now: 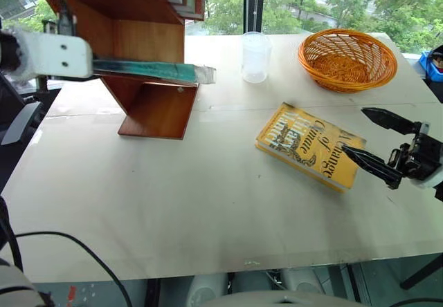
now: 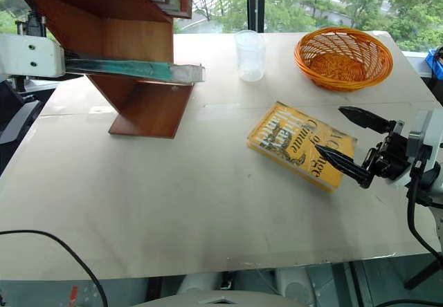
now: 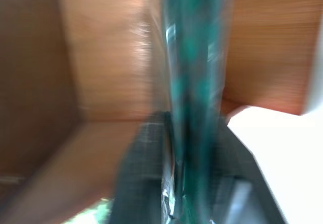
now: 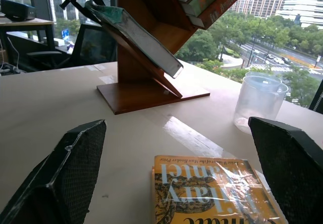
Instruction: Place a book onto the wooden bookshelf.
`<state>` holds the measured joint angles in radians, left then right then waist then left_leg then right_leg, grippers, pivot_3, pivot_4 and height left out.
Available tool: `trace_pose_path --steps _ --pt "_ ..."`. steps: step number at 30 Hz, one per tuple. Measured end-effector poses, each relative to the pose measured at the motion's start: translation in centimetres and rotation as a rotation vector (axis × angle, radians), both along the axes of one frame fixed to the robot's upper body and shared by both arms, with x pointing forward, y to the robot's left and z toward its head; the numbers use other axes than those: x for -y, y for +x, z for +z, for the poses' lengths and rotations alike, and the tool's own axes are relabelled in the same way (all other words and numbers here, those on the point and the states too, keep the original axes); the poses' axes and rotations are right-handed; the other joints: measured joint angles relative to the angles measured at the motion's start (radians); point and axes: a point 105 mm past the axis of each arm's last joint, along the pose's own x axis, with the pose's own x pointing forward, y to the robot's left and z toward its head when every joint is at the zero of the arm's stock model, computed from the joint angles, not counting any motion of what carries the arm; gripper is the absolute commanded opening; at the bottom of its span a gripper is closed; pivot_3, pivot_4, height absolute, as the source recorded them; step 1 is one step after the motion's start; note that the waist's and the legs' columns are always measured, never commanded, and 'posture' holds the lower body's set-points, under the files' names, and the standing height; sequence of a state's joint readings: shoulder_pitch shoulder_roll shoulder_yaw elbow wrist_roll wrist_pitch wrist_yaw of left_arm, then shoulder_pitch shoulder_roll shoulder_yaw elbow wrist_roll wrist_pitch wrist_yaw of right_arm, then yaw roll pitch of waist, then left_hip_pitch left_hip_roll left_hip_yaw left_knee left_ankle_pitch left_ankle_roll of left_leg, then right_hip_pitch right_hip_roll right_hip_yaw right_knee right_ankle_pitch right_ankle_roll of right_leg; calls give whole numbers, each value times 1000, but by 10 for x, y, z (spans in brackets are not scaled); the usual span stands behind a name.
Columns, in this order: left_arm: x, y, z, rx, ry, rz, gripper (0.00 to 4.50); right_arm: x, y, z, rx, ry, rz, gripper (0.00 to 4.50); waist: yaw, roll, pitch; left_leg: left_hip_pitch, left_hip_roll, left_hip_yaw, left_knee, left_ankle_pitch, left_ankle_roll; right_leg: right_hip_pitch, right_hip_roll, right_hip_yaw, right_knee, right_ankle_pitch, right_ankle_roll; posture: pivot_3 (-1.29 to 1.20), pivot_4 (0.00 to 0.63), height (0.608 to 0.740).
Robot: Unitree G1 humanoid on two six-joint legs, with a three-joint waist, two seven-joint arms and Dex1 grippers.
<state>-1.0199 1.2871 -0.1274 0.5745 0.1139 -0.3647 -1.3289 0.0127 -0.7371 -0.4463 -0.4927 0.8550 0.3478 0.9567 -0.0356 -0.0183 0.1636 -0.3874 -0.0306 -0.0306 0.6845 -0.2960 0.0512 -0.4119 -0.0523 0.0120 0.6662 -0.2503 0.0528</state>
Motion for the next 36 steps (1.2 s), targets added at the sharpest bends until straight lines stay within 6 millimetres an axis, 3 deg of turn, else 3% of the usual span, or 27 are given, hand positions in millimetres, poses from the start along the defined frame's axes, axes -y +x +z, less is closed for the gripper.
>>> trace_pose_path --steps 2,6,9,11,13,16,17,19,22,25,27,33,36 --pt "4 -5 6 1 -90 -9 2870 0 -1 0 0 -6 9 4500 1 -1 0 -2 0 0 1 0 0 0 0 0 -2 0 0 0 150 740" --pt "24 -45 24 -166 -376 -34 2870 0 1 4 8 -21 34 4500 -2 -2 1 -7 0 -1 2 2 -4 -2 -2 -2 -5 0 1 0 150 740" --pt "63 -84 53 -287 -631 -152 2870 3 4 5 3 -18 47 4500 3 -4 2 -8 0 -2 2 2 -4 -2 -2 -2 -5 -1 2 0 150 740" --pt "89 -106 61 -377 -745 -244 2870 4 7 5 2 -14 53 4500 8 -3 3 -7 0 -3 2 2 -3 -2 -2 -2 -5 -1 2 0 150 740" --pt "119 -122 54 -493 -824 -347 2870 5 8 4 -2 -16 57 4500 18 1 3 -4 0 -3 2 2 -3 1 -3 -1 -3 -1 2 0 150 740" --pt "158 -118 7 -681 -1024 -463 2870 7 12 2 -11 -21 46 4500 29 10 0 5 0 -3 0 0 -1 9 -6 1 -3 0 1 0 150 740" --pt "171 -108 -21 -736 -1150 -470 2870 6 13 1 -14 -22 45 4500 30 14 -2 10 0 -3 2 0 -1 14 -7 1 -2 0 1 0 150 740" --pt "190 -93 -72 -817 -1311 -371 2870 6 14 -2 -32 -24 31 4500 23 5 1 8 1 -4 1 2 -3 12 -5 2 -3 1 -1 0 150 740" --pt "210 -71 -106 -734 -1387 -270 2870 7 15 -9 -52 -44 6 4500 26 -2 1 7 0 -4 2 4 -8 10 -4 2 -4 2 -2 0 150 740" --pt "219 -59 -121 -630 -1400 -241 2870 8 18 -14 -64 -65 -28 4500 32 1 -1 7 0 -3 1 4 -8 10 -5 3 -4 2 -2 0 150 740" --pt "214 -53 -144 -602 -1357 -191 2870 13 19 -21 -84 -84 -70 4500 34 1 -1 7 0 -3 -1 4 -8 9 -5 3 -4 2 -3 0 150 740" --pt "168 -51 -171 -569 -1223 -74 2870 47 3 -52 -212 -202 -216 4500 49 4 -1 4 0 -2 -3 4 -8 6 -6 4 -5 2 -3 0 150 740" --pt "138 -57 -177 -557 -1188 -17 2870 76 -20 -66 -289 -277 -316 4500 53 4 -2 4 0 -2 -3 2 -5 6 -7 3 -6 2 -3 0 150 740"
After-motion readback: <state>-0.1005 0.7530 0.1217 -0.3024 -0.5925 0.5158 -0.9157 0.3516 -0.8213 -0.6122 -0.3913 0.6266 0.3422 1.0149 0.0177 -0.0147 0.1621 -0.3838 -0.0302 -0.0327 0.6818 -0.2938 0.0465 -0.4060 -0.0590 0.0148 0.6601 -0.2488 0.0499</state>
